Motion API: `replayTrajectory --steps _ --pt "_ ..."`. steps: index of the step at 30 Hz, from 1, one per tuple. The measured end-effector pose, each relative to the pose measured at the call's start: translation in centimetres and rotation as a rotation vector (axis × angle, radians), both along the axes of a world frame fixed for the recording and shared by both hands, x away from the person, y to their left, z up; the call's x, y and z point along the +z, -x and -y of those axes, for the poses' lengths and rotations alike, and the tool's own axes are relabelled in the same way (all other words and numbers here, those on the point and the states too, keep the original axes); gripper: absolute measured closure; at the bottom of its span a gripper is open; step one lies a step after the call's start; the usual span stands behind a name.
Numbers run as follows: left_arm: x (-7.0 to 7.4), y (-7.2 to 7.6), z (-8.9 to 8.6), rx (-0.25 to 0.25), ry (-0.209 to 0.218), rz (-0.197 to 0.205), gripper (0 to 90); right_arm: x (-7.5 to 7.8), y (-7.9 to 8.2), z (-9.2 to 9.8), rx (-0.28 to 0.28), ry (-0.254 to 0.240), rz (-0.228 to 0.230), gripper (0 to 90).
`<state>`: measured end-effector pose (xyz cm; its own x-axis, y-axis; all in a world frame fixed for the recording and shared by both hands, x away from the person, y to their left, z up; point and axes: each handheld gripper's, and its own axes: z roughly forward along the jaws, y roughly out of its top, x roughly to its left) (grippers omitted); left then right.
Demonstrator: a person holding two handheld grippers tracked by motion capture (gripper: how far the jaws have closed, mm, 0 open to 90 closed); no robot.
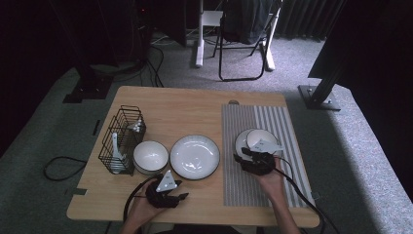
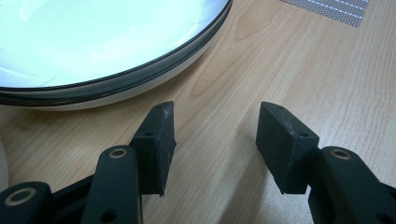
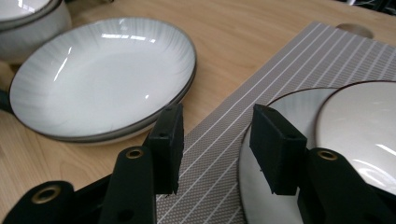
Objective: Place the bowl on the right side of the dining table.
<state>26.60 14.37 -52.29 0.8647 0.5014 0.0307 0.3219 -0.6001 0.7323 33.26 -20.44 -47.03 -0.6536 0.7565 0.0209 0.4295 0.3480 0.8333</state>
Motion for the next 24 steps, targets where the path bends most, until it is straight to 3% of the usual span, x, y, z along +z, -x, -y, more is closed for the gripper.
replayTrajectory --steps 12,24 --pt "0.0 0.0 0.0 -0.003 0.004 -0.009 47.8 -2.6 0.0 -1.1 0.035 0.083 -0.037 54.1" --pt "0.0 0.0 0.0 -0.003 0.000 0.001 47.9 -4.0 -0.3 -1.5 0.045 0.107 -0.063 53.0"
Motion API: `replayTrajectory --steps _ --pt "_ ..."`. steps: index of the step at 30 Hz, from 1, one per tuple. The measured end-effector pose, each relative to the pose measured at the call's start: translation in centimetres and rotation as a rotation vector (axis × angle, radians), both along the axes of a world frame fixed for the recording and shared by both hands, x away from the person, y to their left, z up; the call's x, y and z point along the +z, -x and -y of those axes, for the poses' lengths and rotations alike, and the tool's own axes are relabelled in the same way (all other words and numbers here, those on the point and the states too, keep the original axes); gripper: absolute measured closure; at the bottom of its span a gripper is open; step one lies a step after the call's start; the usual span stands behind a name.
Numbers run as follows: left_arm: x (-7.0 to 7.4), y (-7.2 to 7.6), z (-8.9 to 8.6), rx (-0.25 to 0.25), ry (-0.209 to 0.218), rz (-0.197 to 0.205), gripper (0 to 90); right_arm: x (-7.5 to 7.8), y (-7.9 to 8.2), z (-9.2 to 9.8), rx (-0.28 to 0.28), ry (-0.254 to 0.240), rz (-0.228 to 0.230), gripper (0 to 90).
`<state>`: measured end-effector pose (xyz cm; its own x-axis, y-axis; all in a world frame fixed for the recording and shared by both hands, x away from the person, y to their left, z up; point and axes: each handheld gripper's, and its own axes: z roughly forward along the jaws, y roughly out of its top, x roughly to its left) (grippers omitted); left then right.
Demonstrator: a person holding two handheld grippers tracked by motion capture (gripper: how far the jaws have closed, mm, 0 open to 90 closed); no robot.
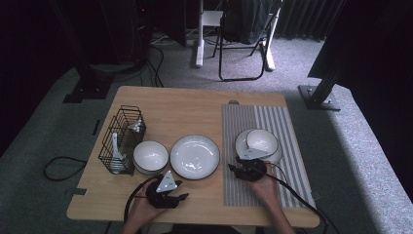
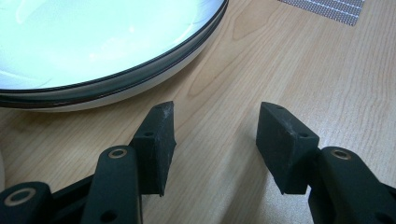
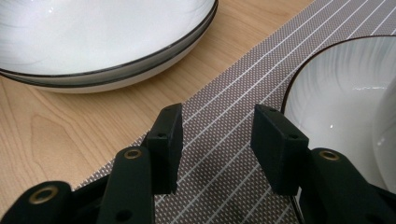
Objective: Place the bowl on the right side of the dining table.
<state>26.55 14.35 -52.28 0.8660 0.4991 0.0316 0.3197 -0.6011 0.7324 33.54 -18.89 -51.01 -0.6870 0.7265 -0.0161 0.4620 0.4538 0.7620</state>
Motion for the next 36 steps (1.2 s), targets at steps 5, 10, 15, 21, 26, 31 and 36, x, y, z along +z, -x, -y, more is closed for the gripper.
replayTrajectory --steps 5,10,15,21,26,31,36 --pt "0.0 0.1 0.1 0.001 0.003 -0.001 49.4 -0.1 0.0 -0.1 0.001 0.001 0.006 52.4" --pt "0.0 0.2 0.2 -0.001 0.003 0.001 49.9 -0.1 0.2 -0.1 0.009 0.010 0.014 51.4" --pt "0.0 0.3 0.4 0.002 0.008 0.005 50.0 -0.2 0.4 -0.2 0.032 0.011 0.019 50.9" --pt "0.3 0.4 0.4 0.010 0.035 0.009 50.0 -0.4 0.4 -0.4 0.038 0.021 0.012 50.9" --pt "0.7 0.4 0.3 0.017 0.055 0.021 50.0 -0.6 0.2 -0.4 0.040 0.027 0.008 50.9" --pt "0.9 0.4 0.1 0.019 0.060 0.027 50.5 -1.0 0.2 -0.7 0.038 0.073 0.007 50.4" --pt "1.4 0.5 0.0 0.021 0.072 0.036 50.7 -1.0 0.3 -0.8 0.039 0.086 0.020 49.9"
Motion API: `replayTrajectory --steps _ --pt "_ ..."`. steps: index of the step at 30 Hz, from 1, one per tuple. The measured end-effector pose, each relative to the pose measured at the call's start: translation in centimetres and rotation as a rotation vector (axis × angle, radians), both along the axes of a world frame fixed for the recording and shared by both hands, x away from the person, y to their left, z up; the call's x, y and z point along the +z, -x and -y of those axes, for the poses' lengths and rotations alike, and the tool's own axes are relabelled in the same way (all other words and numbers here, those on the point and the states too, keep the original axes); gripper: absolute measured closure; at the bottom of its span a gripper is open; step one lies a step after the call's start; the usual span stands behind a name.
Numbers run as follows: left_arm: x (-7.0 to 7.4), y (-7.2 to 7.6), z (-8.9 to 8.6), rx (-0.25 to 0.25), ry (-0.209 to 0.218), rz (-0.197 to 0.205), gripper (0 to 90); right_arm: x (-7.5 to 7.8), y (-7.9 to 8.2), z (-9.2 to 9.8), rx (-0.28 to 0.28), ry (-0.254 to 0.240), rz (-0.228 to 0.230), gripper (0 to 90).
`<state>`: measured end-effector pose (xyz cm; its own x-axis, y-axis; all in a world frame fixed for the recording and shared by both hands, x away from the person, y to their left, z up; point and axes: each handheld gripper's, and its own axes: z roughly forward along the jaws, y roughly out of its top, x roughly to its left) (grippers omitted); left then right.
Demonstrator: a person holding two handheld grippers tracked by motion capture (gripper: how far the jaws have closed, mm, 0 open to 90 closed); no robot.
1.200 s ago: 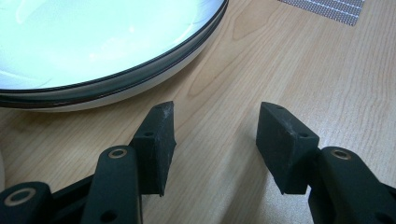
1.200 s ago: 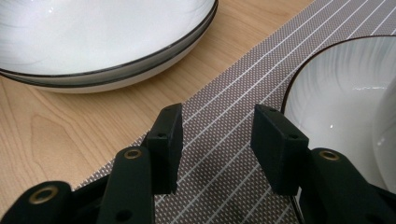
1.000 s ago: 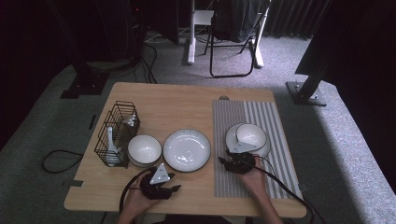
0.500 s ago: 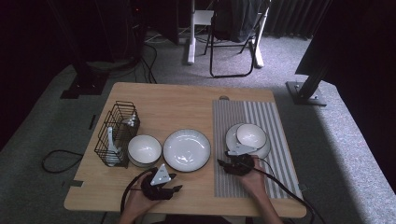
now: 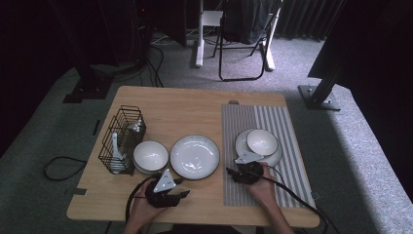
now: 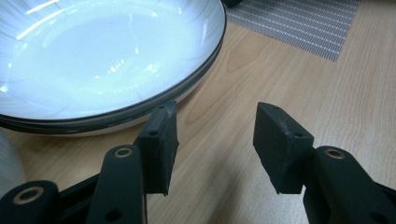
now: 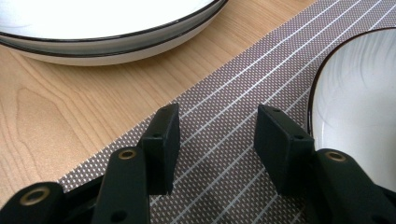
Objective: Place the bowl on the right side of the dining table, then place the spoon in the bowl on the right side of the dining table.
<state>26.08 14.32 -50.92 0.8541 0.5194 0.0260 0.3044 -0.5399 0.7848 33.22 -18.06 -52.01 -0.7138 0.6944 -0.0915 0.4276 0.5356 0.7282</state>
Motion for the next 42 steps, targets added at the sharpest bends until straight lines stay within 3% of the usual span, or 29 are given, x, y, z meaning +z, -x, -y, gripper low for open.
replayTrajectory --steps 15,33,42 --pt "0.9 0.1 -0.9 0.021 0.060 0.004 52.5 -0.4 0.1 0.4 0.011 -0.039 0.017 49.8" --pt "1.5 0.2 -1.4 0.037 0.068 0.020 52.5 -0.5 0.2 0.4 0.012 -0.045 0.021 50.0" --pt "2.2 0.2 -2.0 0.051 0.097 0.031 52.3 -0.5 0.2 0.4 0.013 -0.043 0.023 49.8"
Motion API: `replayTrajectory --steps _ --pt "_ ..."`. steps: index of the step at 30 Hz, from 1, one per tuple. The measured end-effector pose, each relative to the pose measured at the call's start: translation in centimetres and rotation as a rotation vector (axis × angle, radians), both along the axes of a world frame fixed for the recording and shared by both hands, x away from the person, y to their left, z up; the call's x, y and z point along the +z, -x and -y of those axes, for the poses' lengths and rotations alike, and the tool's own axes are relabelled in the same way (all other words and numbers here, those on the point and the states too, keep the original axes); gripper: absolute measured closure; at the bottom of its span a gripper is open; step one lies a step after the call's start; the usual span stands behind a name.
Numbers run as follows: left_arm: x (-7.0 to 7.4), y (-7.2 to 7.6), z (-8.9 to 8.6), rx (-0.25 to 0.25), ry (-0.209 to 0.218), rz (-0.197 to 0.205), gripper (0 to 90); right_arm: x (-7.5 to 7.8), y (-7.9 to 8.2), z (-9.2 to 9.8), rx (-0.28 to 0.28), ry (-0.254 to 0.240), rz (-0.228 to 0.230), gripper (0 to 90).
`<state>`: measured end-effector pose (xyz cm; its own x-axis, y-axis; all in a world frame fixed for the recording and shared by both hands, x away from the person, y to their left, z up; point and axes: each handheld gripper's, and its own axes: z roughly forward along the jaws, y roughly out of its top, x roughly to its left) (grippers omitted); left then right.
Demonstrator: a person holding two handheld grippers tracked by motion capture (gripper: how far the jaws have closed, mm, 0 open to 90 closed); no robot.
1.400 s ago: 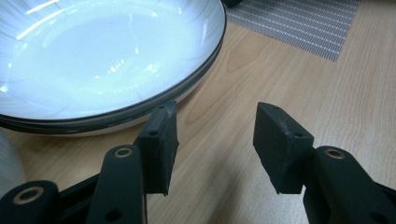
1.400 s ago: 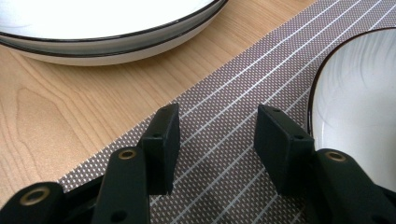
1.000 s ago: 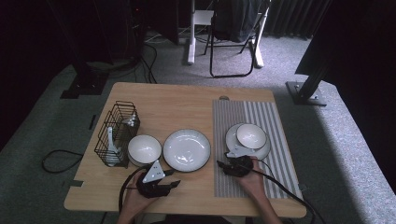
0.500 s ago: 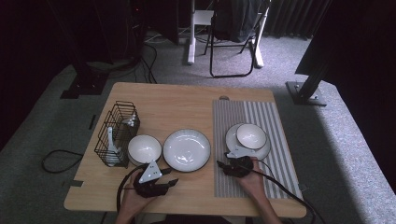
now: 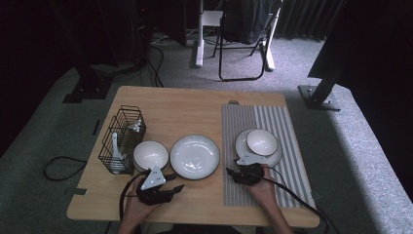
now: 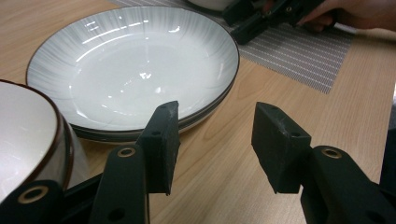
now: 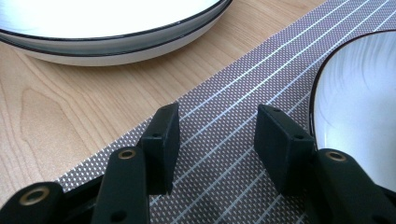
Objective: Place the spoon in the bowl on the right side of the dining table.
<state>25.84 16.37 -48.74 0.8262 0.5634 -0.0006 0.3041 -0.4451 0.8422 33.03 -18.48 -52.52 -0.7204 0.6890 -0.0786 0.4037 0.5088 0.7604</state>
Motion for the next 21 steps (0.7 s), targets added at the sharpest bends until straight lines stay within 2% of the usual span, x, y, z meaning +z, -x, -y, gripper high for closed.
replayTrajectory --steps 7,21 --pt "0.6 0.1 -0.1 0.006 0.002 0.014 52.2 0.0 0.0 0.0 0.000 0.000 -0.001 50.0" --pt "1.9 0.0 -0.1 0.009 0.007 0.038 52.0 0.0 -0.3 0.2 0.005 -0.026 -0.033 52.3"
